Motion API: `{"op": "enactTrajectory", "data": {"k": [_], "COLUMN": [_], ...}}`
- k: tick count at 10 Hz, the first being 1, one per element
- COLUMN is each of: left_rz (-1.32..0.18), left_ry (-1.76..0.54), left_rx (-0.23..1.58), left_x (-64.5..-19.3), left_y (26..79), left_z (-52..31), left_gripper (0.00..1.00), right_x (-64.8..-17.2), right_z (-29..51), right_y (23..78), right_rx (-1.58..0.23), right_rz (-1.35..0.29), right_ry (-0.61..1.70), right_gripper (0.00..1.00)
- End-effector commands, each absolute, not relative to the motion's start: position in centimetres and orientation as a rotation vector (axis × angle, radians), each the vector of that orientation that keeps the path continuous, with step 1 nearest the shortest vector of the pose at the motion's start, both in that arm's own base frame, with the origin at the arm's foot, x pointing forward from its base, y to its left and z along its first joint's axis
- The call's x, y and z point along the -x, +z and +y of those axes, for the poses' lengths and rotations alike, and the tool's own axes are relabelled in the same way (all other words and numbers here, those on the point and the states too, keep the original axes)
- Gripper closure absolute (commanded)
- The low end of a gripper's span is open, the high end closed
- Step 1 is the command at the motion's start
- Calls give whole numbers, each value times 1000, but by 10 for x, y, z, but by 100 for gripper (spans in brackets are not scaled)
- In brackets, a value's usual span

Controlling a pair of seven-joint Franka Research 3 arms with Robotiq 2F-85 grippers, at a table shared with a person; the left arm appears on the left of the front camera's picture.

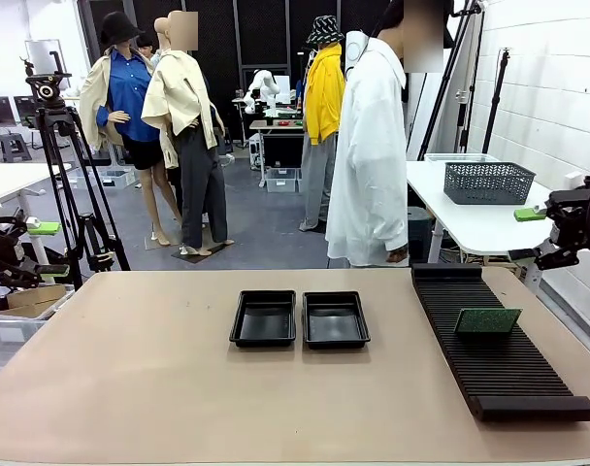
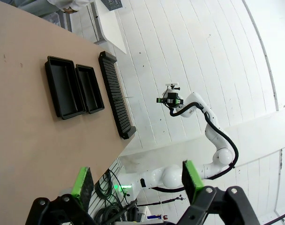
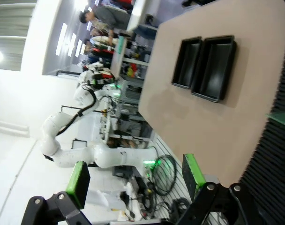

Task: Inspect and transfer BCBs to ESD trays.
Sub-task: Pick up the Blank PCB from the PCB Rack and place it in the left ESD tray.

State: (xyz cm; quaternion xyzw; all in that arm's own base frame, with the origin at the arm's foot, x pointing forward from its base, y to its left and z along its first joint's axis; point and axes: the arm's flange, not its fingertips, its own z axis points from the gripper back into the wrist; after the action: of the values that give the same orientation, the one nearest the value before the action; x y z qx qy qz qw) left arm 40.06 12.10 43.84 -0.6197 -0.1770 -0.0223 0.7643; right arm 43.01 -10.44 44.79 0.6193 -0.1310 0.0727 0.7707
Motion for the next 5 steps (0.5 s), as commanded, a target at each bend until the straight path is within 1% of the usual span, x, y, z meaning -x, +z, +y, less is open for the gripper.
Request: {"op": "enactTrajectory", "data": {"k": [1, 5], "left_rz": [-384, -384], "left_ry": [-49, -49], "left_rx": [1341, 1341], "left_x": [-400, -400], "left_y": [438, 438], "left_z": [123, 123], "left_gripper": [0, 0], "right_x": [-452, -471], "right_z": [-108, -98], "right_y": [455, 463], "right_rx": [-1205, -969], "right_rz": [-238, -202], "right_ry": [243, 538], "right_gripper": [0, 0]}}
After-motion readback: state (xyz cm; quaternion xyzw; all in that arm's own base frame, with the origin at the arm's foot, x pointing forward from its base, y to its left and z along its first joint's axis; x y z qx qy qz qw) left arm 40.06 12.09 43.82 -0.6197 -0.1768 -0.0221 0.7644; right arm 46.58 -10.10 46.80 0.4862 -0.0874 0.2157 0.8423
